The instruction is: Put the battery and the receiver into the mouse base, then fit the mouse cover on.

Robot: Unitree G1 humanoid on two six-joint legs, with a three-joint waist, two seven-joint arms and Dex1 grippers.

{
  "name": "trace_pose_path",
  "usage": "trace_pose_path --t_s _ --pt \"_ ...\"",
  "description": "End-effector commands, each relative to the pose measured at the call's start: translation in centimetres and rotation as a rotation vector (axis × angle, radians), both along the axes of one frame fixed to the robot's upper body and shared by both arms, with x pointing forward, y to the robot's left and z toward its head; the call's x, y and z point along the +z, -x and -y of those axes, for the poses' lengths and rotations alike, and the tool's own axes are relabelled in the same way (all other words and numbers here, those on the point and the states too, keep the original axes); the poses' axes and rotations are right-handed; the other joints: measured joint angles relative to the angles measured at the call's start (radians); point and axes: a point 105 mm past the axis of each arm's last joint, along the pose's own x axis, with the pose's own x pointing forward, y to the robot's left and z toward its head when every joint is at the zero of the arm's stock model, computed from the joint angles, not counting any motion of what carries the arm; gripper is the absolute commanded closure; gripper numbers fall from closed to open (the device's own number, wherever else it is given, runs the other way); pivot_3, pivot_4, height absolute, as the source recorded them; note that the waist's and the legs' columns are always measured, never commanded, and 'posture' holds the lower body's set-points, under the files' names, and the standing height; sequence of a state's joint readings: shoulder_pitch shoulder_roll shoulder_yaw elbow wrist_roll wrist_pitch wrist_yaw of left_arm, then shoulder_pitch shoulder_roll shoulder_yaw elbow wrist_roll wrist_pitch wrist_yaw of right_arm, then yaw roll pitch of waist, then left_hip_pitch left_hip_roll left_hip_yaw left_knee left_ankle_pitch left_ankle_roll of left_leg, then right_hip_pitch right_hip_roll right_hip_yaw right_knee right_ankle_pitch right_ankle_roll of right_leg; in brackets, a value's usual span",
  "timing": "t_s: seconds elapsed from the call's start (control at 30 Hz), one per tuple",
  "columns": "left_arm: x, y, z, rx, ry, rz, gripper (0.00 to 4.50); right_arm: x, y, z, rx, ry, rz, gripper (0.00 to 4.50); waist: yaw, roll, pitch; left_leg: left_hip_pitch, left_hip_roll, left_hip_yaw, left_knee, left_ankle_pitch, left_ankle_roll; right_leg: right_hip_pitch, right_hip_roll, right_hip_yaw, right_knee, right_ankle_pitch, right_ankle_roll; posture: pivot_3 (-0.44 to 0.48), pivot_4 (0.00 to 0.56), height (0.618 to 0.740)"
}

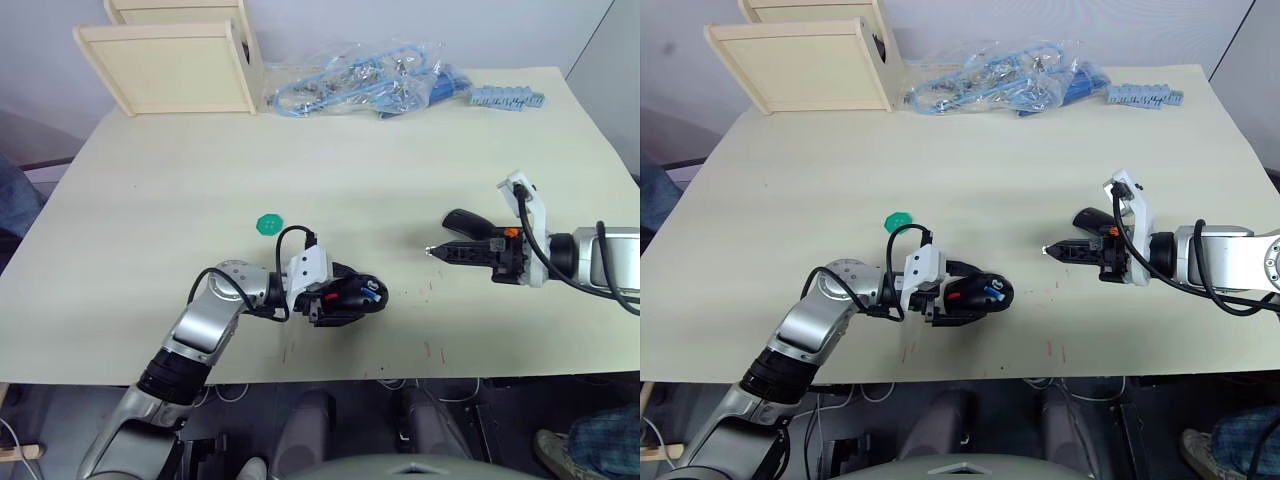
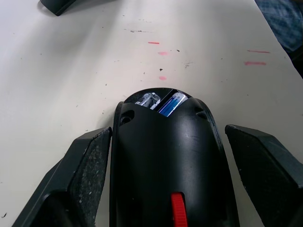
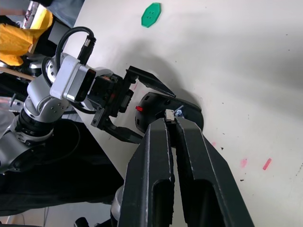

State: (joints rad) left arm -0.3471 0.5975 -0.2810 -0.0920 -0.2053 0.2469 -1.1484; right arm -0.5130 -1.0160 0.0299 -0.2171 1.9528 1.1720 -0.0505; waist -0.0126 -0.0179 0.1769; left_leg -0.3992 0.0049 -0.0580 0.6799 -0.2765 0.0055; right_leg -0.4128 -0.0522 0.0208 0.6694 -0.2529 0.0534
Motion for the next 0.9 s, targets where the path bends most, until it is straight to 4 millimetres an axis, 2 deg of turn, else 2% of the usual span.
trace_pose_path --t_s 0.03,0.1,0.2,0.23,0.43,0.5,0.53,0.63,0.9 --pt "0.1 0.2 0.5 -0.03 -0.004 0.04 0.42 1.4 0.1 -0.1 0.008 -0.022 0.052 4.5 0.0 0.0 0.0 0.0 0.0 0.0 0.0 0.0 0.0 0.0 0.0 0.0 0.0 0.0 0.0 0.0 0.15 0.74" --pt "0.1 0.1 0.5 -0.03 -0.006 0.044 0.42 1.5 0.1 -0.1 0.008 -0.022 0.053 4.5 0.0 0.0 0.0 0.0 0.0 0.0 0.0 0.0 0.0 0.0 0.0 0.0 0.0 0.0 0.0 0.0 0.15 0.74" --pt "0.0 0.1 0.4 -0.031 -0.011 0.047 1.13 1.5 0.1 -0.2 0.009 -0.022 0.056 4.5 0.0 0.0 0.0 0.0 0.0 0.0 0.0 0.0 0.0 0.0 0.0 0.0 0.0 0.0 0.0 0.0 0.15 0.74" --pt "0.1 0.1 0.4 -0.027 -0.009 0.049 1.55 1.6 0.1 -0.2 0.01 -0.022 0.058 4.5 0.0 0.0 0.0 0.0 0.0 0.0 0.0 0.0 0.0 0.0 0.0 0.0 0.0 0.0 0.0 0.0 0.15 0.74" --pt "0.6 0.1 0.6 -0.021 0.005 0.053 1.58 1.8 -0.4 -0.4 -0.01 0.031 0.087 4.5 0.0 0.0 0.0 0.0 0.0 0.0 0.0 0.0 0.0 0.0 0.0 0.0 0.0 0.0 0.0 0.0 0.15 0.74" --pt "0.9 0.0 0.9 -0.005 0.021 0.04 1.58 2.1 -0.4 -0.9 0.021 0.083 0.126 4.5 -0.001 0.0 0.0 0.0 0.0 0.0 0.0 0.0 0.0 0.0 0.0 0.0 0.0 0.0 0.0 0.0 0.15 0.74" --pt "0.9 0.0 1.0 0.003 0.021 0.037 1.58 2.1 0.2 -1.8 0.099 0.102 0.108 4.5 -0.001 0.0 0.0 0.0 0.0 0.0 0.0 0.0 0.0 0.0 0.0 0.0 0.0 0.0 0.0 0.0 0.15 0.74" --pt "0.9 0.0 1.4 0.018 0.024 0.028 1.58 2.0 0.3 -2.8 0.179 0.242 0.137 4.5 -0.005 0.002 0.001 0.001 0.0 -0.001 0.0 0.0 0.0 0.0 0.0 0.001 0.0 0.0 0.0 0.0 0.15 0.74" --pt "0.7 -0.3 1.8 0.041 0.019 0.023 1.58 2.7 -1.2 -4.7 0.276 0.488 0.254 4.5 0.001 0.003 0.002 -0.001 0.0 -0.002 0.0 0.0 0.0 0.0 0.0 0.0 -0.001 0.0 0.0 0.0 0.15 0.74"
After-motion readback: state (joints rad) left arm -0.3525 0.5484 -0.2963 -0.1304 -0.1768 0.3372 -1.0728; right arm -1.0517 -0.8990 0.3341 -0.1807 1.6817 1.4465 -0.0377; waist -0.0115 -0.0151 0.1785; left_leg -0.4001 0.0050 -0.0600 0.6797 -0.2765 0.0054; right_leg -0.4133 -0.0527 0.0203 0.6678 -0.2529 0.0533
